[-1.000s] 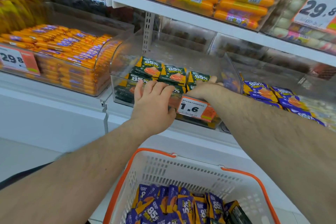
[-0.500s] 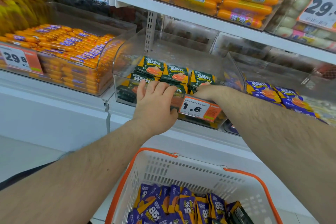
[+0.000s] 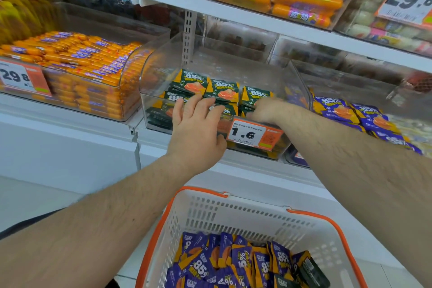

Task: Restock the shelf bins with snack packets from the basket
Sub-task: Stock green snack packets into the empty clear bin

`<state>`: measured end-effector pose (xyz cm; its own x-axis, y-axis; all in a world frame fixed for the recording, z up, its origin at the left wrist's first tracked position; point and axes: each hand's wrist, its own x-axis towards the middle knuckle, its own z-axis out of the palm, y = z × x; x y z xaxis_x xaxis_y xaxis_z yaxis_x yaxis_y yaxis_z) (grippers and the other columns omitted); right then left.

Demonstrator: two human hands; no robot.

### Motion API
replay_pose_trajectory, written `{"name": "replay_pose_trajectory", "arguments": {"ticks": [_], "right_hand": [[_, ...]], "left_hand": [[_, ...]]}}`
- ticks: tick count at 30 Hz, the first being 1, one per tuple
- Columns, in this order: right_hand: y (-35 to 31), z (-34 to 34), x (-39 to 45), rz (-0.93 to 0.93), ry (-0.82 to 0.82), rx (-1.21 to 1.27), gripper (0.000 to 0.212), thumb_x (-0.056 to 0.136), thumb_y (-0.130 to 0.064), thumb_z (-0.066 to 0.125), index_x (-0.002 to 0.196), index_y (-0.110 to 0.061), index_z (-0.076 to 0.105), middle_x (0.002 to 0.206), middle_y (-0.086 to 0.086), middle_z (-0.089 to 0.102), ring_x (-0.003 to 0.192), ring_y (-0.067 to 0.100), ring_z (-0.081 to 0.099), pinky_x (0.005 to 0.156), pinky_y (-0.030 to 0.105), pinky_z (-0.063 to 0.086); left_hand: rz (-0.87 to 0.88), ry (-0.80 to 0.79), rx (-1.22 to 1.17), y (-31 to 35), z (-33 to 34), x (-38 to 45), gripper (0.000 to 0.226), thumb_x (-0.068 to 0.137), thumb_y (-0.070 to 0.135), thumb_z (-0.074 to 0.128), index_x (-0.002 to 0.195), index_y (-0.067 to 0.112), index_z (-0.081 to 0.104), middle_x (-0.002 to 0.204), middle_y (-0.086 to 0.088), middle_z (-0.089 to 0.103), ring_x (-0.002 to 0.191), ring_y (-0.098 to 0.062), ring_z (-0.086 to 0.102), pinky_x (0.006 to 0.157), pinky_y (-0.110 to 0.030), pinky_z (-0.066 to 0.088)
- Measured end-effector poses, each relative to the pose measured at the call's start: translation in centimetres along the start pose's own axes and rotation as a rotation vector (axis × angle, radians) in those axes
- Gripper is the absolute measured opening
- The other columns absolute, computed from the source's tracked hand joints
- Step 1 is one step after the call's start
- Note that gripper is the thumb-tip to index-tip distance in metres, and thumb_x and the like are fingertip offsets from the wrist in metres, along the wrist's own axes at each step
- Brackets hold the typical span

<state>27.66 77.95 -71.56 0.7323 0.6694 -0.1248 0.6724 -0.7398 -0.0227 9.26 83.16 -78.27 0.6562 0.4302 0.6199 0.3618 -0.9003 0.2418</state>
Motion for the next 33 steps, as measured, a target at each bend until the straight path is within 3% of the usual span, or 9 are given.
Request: {"name": "replay_pose_trajectory", "arguments": {"ticks": [3, 4, 6, 9, 11, 14, 18, 28, 33], "right_hand": [[1.5, 1.7, -2.4, -0.211, 0.74, 0.23, 0.022, 0.088, -0.023, 0.052, 0.097, -0.009, 0.066, 0.102, 0.015, 0.063, 0.095, 0.036, 0.06, 0.074, 0.039, 0.047], [1.9, 2.7, -4.3, -0.365, 0.98, 0.268, 0.017, 0.084, -0.018, 0.054, 0.089, -0.007, 0.065, 0.095, 0.016, 0.061, 0.089, 0.036, 0.059, 0.071, 0.04, 0.047], [2.8, 5.6, -7.2, -0.643, 1.127, 0.373, 0.009, 0.079, -0.009, 0.058, 0.079, -0.002, 0.064, 0.083, 0.017, 0.059, 0.077, 0.035, 0.057, 0.065, 0.039, 0.045], [4.3, 13.8, -9.7, -0.589, 0.859, 0.526, 0.014, 0.078, -0.012, 0.054, 0.076, -0.004, 0.064, 0.078, 0.011, 0.059, 0.073, 0.028, 0.055, 0.063, 0.033, 0.043], [5.6, 19.6, -11.0, -0.433, 0.491, 0.462, 0.016, 0.083, -0.018, 0.05, 0.078, -0.011, 0.063, 0.078, 0.004, 0.059, 0.073, 0.023, 0.055, 0.065, 0.035, 0.048], [8.0, 26.2, -12.5, -0.326, -0.217, 0.229, 0.013, 0.092, -0.018, 0.049, 0.084, -0.02, 0.058, 0.082, 0.0, 0.059, 0.076, 0.021, 0.055, 0.068, 0.035, 0.051], [10.1, 31.7, -14.7, -0.317, -0.754, 0.033, 0.019, 0.088, -0.009, 0.054, 0.094, -0.017, 0.07, 0.1, 0.006, 0.07, 0.089, 0.027, 0.065, 0.077, 0.044, 0.059], [10.8, 33.7, -16.4, -0.306, -0.864, -0.074, 0.016, 0.085, -0.01, 0.062, 0.085, -0.026, 0.064, 0.098, 0.001, 0.065, 0.093, 0.022, 0.058, 0.082, 0.036, 0.046], [10.6, 29.4, -13.9, -0.242, -0.839, 0.252, 0.017, 0.093, -0.018, 0.06, 0.081, -0.026, 0.052, 0.086, -0.005, 0.053, 0.075, 0.015, 0.054, 0.069, 0.031, 0.046]], "left_hand": [[0.266, 0.074, -0.123, 1.7, 0.8, -2.2, 0.039, 0.069, 0.023, 0.057, 0.106, 0.014, 0.066, 0.109, -0.005, 0.063, 0.107, -0.03, 0.052, 0.095, -0.043, 0.035], [0.306, -0.059, -0.171, 2.4, 1.0, -3.0, 0.037, 0.074, 0.026, 0.054, 0.107, 0.016, 0.065, 0.107, -0.002, 0.063, 0.104, -0.027, 0.053, 0.091, -0.039, 0.035], [0.288, -0.517, -0.192, 3.3, 1.5, -4.3, 0.035, 0.086, 0.029, 0.052, 0.118, 0.022, 0.061, 0.113, 0.004, 0.062, 0.109, -0.021, 0.051, 0.093, -0.035, 0.035], [0.247, -1.073, -0.1, 2.9, 3.2, -5.3, 0.033, 0.093, 0.029, 0.052, 0.126, 0.026, 0.058, 0.12, 0.004, 0.061, 0.106, -0.017, 0.056, 0.094, -0.035, 0.045], [0.269, -1.274, -0.026, 2.6, 4.3, -6.1, 0.027, 0.093, 0.028, 0.052, 0.117, 0.025, 0.063, 0.11, 0.0, 0.065, 0.089, -0.016, 0.059, 0.076, -0.035, 0.051], [0.312, -1.36, 0.052, 2.9, 5.4, -6.7, 0.022, 0.093, 0.03, 0.053, 0.109, 0.023, 0.066, 0.103, 0.0, 0.066, 0.078, -0.015, 0.059, 0.064, -0.029, 0.044], [0.315, -1.344, 0.08, 3.3, 6.1, -6.4, 0.024, 0.092, 0.032, 0.053, 0.112, 0.024, 0.064, 0.109, -0.001, 0.064, 0.087, -0.02, 0.058, 0.066, -0.028, 0.042], [0.257, -1.376, 0.074, 3.7, 6.1, -5.9, 0.028, 0.093, 0.031, 0.051, 0.116, 0.022, 0.065, 0.119, -0.002, 0.063, 0.095, -0.02, 0.061, 0.083, -0.039, 0.054], [0.188, -1.398, 0.031, 3.1, 5.3, -5.4, 0.037, 0.095, 0.037, 0.051, 0.127, 0.02, 0.059, 0.129, -0.001, 0.059, 0.108, -0.02, 0.058, 0.092, -0.039, 0.05]]}}
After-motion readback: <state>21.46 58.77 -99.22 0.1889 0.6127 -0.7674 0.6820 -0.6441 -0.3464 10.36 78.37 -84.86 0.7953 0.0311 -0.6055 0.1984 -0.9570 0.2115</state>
